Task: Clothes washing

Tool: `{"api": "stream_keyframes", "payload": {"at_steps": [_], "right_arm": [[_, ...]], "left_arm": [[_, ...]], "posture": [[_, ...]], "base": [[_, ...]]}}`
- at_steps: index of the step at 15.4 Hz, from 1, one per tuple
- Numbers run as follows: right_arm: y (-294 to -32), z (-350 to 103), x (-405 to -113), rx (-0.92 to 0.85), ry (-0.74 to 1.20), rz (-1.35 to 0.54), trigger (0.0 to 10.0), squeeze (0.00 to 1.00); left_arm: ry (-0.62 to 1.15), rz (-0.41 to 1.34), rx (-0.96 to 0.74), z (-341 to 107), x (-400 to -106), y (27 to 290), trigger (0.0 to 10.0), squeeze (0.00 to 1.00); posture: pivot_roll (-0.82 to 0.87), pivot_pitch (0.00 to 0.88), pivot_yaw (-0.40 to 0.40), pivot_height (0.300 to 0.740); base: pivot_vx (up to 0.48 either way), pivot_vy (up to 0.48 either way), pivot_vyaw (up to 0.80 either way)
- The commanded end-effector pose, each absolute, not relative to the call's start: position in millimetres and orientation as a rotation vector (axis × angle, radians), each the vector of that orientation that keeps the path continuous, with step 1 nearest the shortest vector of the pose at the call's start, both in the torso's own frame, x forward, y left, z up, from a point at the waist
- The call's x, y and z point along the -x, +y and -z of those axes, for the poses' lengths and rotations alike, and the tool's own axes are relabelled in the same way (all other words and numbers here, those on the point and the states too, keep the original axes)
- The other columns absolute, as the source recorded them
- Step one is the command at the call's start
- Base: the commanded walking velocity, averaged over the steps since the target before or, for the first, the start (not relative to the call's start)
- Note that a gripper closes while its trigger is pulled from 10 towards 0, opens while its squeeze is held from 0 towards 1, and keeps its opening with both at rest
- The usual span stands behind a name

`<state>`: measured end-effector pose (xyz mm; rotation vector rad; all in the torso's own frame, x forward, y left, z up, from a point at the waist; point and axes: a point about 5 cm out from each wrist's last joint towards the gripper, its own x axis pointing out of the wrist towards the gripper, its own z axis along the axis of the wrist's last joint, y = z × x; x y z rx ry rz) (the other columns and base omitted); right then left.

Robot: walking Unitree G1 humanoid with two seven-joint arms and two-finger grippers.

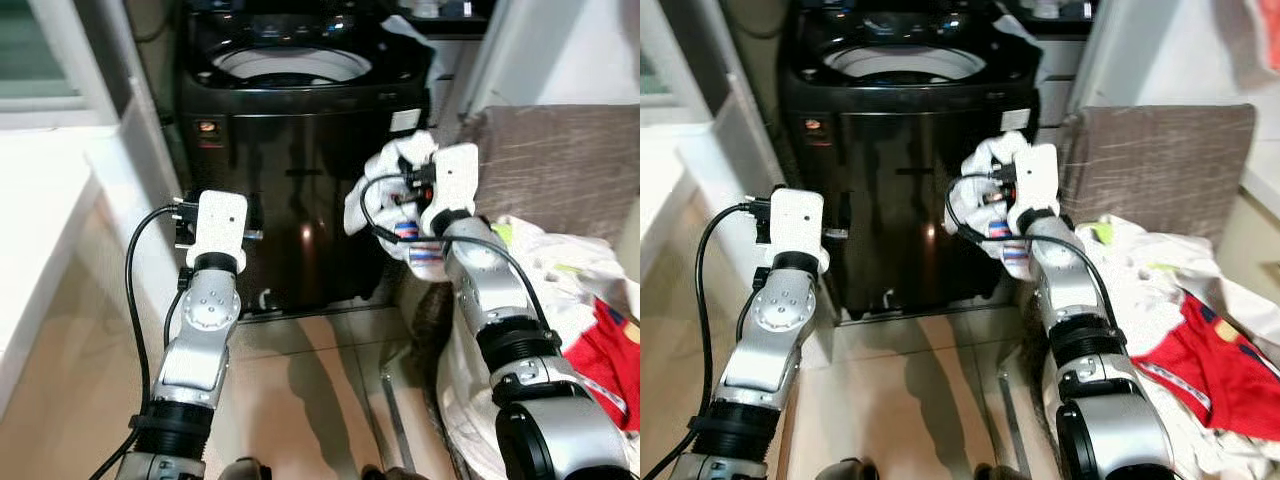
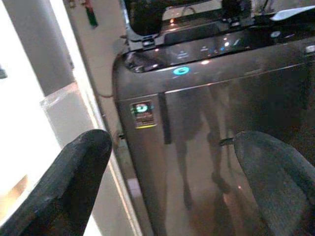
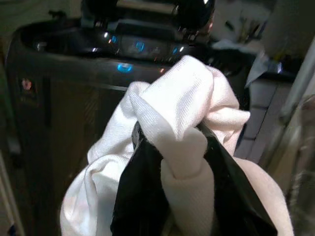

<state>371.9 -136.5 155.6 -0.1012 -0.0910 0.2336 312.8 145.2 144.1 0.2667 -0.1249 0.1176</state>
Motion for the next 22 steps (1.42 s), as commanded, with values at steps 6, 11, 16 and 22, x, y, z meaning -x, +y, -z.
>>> {"api": "stream_keyframes", "payload": {"at_steps": [6, 11, 16, 22], "right_arm": [[-134.8, -172.4, -379.6, 0.131, -0.162, -0.237, 0.0, 0.4], [-84.8, -187.1, -369.4, 0.032, -0.262, -0.486, 0.0, 0.0], [-115.7, -163.8, -380.4, 0.195, -0.131, -0.276, 1.0, 0.0], [-148.2, -143.3, -375.7, 0.244, -0.048, -0.122, 10.0, 0.0]], "left_arm": [[-0.124, -0.133, -0.277, -145.7, -313.0, 144.5, 10.0, 0.0], [-0.117, -0.128, -0.269, -145.3, -313.8, 145.0, 10.0, 0.0], [-0.12, -0.118, -0.274, -145.9, -314.4, 144.6, 10.0, 0.0], [-0.15, -0.154, -0.263, -149.8, -313.6, 152.8, 10.0, 0.0]], "posture": [[0.0, 0.0, -0.044, 0.74], [-0.01, 0.0, -0.04, 0.74], [-0.01, 0.0, -0.039, 0.74], [-0.02, 0.005, -0.034, 0.74]], "base": [[0.0, 0.0, 0.07], [0.0, 0.0, 0.0], [0.0, 0.0, 0.0], [0.0, 0.0, 0.0]]}}
